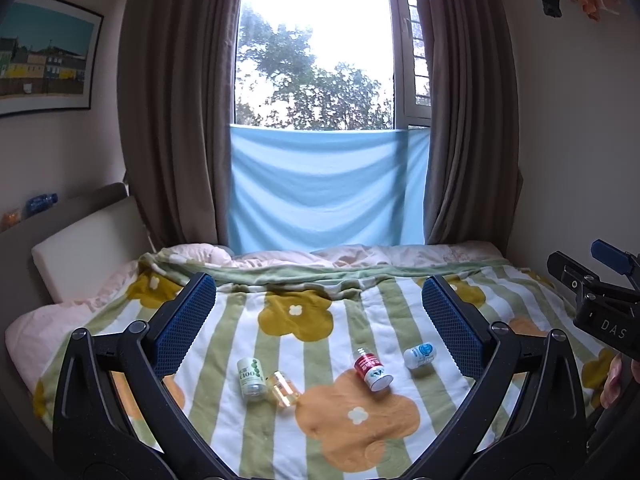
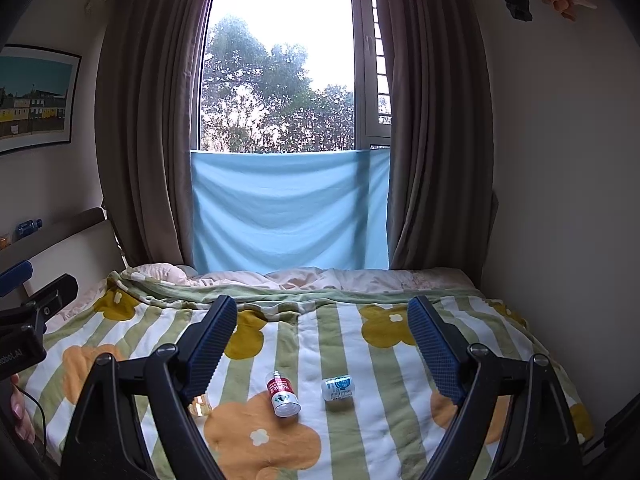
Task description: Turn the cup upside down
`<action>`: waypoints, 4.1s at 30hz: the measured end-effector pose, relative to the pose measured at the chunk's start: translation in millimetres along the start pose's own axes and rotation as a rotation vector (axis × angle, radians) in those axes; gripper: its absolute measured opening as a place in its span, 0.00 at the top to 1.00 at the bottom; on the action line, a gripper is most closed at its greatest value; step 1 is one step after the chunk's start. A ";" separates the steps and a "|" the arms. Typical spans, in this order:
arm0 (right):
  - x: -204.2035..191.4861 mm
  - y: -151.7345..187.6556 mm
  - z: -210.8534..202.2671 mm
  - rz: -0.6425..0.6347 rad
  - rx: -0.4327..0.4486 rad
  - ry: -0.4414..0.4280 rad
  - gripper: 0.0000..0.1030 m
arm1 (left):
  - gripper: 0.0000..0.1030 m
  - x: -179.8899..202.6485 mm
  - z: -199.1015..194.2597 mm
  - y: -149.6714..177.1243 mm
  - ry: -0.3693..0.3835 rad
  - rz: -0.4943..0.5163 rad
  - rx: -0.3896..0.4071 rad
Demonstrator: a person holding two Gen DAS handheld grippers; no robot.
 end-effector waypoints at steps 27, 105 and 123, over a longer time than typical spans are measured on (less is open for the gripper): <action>-8.6 -3.3 6.2 -0.006 -0.014 -0.001 0.18 | 0.00 -2.6 0.6 -4.6 0.000 -0.011 0.007; -31.7 287.0 446.0 -1.230 -0.850 -0.672 0.44 | 0.00 -41.5 235.7 271.8 -0.146 -0.238 -0.758; -98.5 309.7 277.6 -0.180 -1.219 -0.680 0.44 | 0.00 -80.3 184.3 262.2 -0.131 -0.256 -0.761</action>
Point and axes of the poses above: each gripper's, at about its wrist camera, not at the fingertips, and z roughly the way its jaws point, x to its right, y to its underside, the point moved 2 cm from there along z, roughly the way its jaws point, and after that the axes turned 5 degrees about -z, right-handed, at the moved point
